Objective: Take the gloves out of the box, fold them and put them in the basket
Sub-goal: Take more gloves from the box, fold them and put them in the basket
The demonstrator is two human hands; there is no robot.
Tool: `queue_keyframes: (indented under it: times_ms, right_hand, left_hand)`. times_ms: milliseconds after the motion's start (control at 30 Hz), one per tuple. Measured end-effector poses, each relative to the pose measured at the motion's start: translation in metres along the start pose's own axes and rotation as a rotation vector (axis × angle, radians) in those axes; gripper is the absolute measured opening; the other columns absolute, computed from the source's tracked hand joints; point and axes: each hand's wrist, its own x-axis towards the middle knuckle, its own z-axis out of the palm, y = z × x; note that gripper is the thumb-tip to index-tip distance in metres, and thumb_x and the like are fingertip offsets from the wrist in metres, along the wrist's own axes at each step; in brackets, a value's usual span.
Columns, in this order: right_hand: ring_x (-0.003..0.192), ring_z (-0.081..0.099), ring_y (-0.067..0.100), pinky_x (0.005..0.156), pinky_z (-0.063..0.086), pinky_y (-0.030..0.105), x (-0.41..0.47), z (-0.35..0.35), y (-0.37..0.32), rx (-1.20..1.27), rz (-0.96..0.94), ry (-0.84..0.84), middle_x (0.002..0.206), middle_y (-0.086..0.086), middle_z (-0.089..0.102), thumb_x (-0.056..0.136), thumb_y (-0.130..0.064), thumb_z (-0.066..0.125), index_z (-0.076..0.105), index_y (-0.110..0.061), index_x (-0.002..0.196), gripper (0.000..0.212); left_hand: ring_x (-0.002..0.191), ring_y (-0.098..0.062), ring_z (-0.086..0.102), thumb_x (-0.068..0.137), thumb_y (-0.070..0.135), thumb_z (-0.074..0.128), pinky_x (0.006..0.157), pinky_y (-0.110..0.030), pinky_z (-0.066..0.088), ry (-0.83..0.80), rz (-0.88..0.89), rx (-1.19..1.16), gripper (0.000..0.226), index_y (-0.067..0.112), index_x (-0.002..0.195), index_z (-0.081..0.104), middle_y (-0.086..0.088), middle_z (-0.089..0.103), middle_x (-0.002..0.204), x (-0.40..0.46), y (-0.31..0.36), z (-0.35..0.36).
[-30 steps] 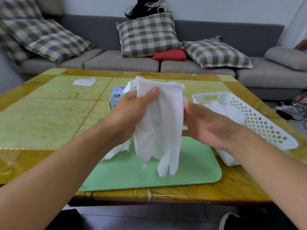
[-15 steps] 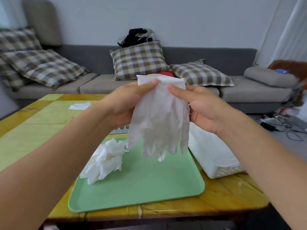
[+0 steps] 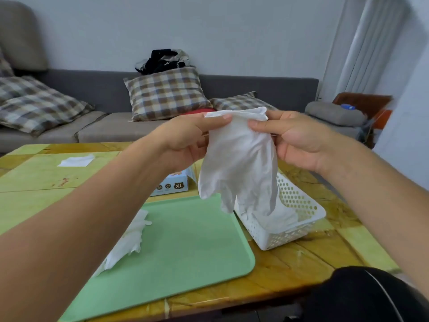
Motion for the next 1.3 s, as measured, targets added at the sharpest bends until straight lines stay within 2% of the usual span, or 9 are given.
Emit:
queue_keyframes:
  times_ms: [233, 333, 467, 567, 733, 867, 1000, 1100, 1300]
  right_hand:
    - [0.115, 0.067, 0.03, 0.093, 0.058, 0.038, 0.02, -0.046, -0.007, -0.107, 0.035, 0.085, 0.125, 0.02, 0.069, 0.092, -0.002, 0.065, 0.065, 0.001, 0.129, 0.037]
    - [0.114, 0.068, 0.03, 0.096, 0.056, 0.04, 0.044, -0.066, -0.001, -0.165, 0.09, 0.117, 0.122, 0.016, 0.071, 0.092, -0.006, 0.067, 0.062, 0.0, 0.132, 0.041]
    - [0.083, 0.071, 0.016, 0.077, 0.062, 0.034, 0.085, -0.092, -0.015, -0.21, -0.032, 0.122, 0.095, 0.003, 0.076, 0.091, -0.01, 0.07, 0.071, -0.011, 0.109, 0.018]
    - [0.085, 0.072, 0.015, 0.081, 0.06, 0.031, 0.104, -0.112, -0.021, -0.268, -0.182, 0.103, 0.095, 0.002, 0.076, 0.092, -0.007, 0.07, 0.072, -0.014, 0.103, 0.014]
    - [0.093, 0.069, 0.016, 0.096, 0.054, 0.037, 0.084, -0.15, 0.067, -0.479, -0.017, 0.022, 0.101, 0.008, 0.075, 0.089, -0.001, 0.071, 0.071, -0.002, 0.11, 0.02]
    - [0.086, 0.072, 0.008, 0.084, 0.056, 0.024, 0.051, -0.167, 0.126, -0.647, -0.019, -0.076, 0.092, -0.002, 0.079, 0.084, 0.0, 0.076, 0.076, -0.008, 0.097, 0.015]
    - [0.099, 0.072, 0.01, 0.095, 0.053, 0.026, 0.021, -0.167, 0.138, -0.772, -0.078, -0.164, 0.101, -0.005, 0.078, 0.082, -0.013, 0.081, 0.08, -0.015, 0.096, 0.013]
    - [0.1, 0.069, 0.002, 0.095, 0.048, 0.021, 0.009, -0.165, 0.138, -0.96, -0.086, -0.256, 0.101, -0.016, 0.076, 0.085, -0.008, 0.078, 0.08, -0.026, 0.09, 0.019]
    - [0.099, 0.065, 0.0, 0.096, 0.049, 0.028, 0.009, -0.155, 0.12, -1.321, 0.109, -0.546, 0.104, -0.022, 0.073, 0.084, -0.013, 0.068, 0.078, -0.038, 0.099, 0.031]
  left_hand:
    - [0.086, -0.013, 0.067, 0.088, 0.013, 0.073, 0.075, -0.02, 0.057, 0.003, -0.188, 0.069, 0.015, 0.007, 0.102, 0.071, -0.003, 0.075, 0.094, 0.046, 0.002, 0.021]
    - [0.095, -0.016, 0.072, 0.088, 0.014, 0.074, 0.082, -0.025, 0.059, 0.037, -0.192, 0.106, 0.014, 0.01, 0.1, 0.071, -0.004, 0.077, 0.103, 0.078, 0.0, 0.027]
    - [0.097, -0.016, 0.071, 0.09, 0.018, 0.073, 0.088, -0.027, 0.058, 0.013, -0.044, 0.123, 0.012, 0.016, 0.102, 0.071, -0.002, 0.075, 0.107, 0.124, 0.006, 0.039]
    - [0.096, -0.017, 0.069, 0.087, 0.019, 0.077, 0.101, -0.034, 0.051, 0.011, 0.143, 0.197, 0.006, 0.019, 0.089, 0.071, -0.002, 0.075, 0.101, 0.146, 0.004, 0.037]
    - [0.075, -0.016, 0.06, 0.08, 0.016, 0.083, 0.072, -0.031, 0.048, -0.029, 0.148, 0.513, 0.014, 0.011, 0.084, 0.07, -0.008, 0.071, 0.083, 0.149, -0.072, 0.028]
    - [0.065, -0.012, 0.065, 0.076, 0.013, 0.087, 0.069, -0.028, 0.052, -0.184, 0.203, 0.784, 0.013, 0.011, 0.079, 0.074, -0.005, 0.077, 0.078, 0.129, -0.133, 0.03]
    - [0.066, -0.001, 0.064, 0.075, 0.017, 0.088, 0.061, -0.012, 0.048, -0.339, 0.335, 1.055, 0.015, 0.017, 0.077, 0.073, 0.012, 0.069, 0.069, 0.104, -0.156, 0.038]
    - [0.067, 0.007, 0.06, 0.077, 0.021, 0.087, 0.061, -0.009, 0.045, -0.447, 0.285, 1.138, 0.013, 0.02, 0.082, 0.075, 0.017, 0.066, 0.071, 0.092, -0.16, 0.045]
    - [0.092, 0.004, 0.068, 0.091, 0.033, 0.072, 0.093, -0.027, 0.055, -0.785, 0.016, 1.195, 0.019, 0.024, 0.107, 0.077, 0.015, 0.075, 0.1, 0.084, -0.14, 0.063]
